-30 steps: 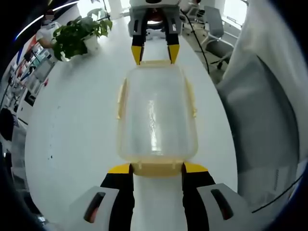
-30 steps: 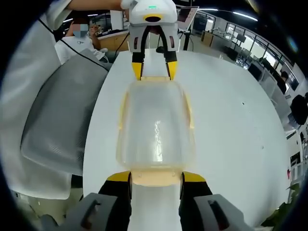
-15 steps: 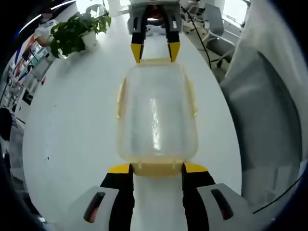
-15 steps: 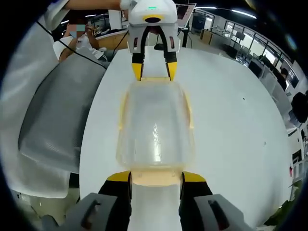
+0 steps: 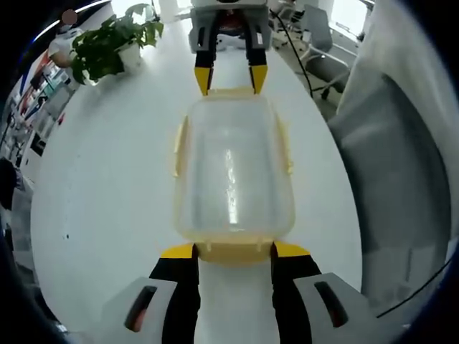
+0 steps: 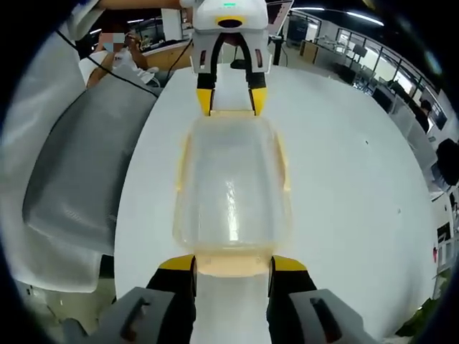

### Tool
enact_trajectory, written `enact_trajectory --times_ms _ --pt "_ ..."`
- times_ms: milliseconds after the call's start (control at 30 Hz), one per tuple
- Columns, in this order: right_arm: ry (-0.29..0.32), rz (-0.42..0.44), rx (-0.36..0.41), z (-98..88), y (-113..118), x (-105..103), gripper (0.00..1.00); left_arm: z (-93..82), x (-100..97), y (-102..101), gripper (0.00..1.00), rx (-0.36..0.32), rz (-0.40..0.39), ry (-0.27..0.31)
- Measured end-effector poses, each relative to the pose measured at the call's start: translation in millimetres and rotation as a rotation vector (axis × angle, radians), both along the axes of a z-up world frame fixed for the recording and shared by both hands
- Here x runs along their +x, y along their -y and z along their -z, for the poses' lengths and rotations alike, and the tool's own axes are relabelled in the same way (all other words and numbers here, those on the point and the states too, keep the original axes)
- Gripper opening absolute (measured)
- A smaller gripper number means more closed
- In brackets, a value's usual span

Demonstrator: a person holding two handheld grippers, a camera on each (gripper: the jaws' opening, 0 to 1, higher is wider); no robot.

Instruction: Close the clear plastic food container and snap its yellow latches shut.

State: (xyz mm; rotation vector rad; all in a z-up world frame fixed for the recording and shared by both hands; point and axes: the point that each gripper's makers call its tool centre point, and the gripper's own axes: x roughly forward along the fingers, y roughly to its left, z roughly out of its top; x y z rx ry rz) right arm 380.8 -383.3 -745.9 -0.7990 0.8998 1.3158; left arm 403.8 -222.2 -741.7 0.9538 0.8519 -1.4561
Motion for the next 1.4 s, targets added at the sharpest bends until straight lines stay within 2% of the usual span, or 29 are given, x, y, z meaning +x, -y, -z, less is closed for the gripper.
enact_trajectory --times_ms 267,600,900,1100,1300,1400 --pt "0.011 -0.005 0.009 -4.1 -3 3 0.36 -2.1 -1.2 -3 0.36 0.004 -0.007 0.005" --pt "0.009 -0.033 -0.008 0.0 -3 1 0.36 0.9 -5.4 -5 0.36 0.014 -0.026 -0.005" --pt "0.010 -0.037 -0.013 1.6 -1 -1 0.36 3.9 -10.0 -2 0.36 0.021 -0.017 -0.003" --pt "-0.008 -0.026 -0.009 2.1 -1 -6 0.37 7.1 -10.2 -3 0.36 0.025 0.007 0.022" --pt "-0.011 -0.040 -0.024 2.4 2 -8 0.37 6.8 -14.1 -4 0.33 0.023 0.017 0.009" --pt "-0.015 -0.042 -0.029 2.2 3 -10 0.38 7.9 -16.7 -4 0.38 0.026 0.005 -0.007"
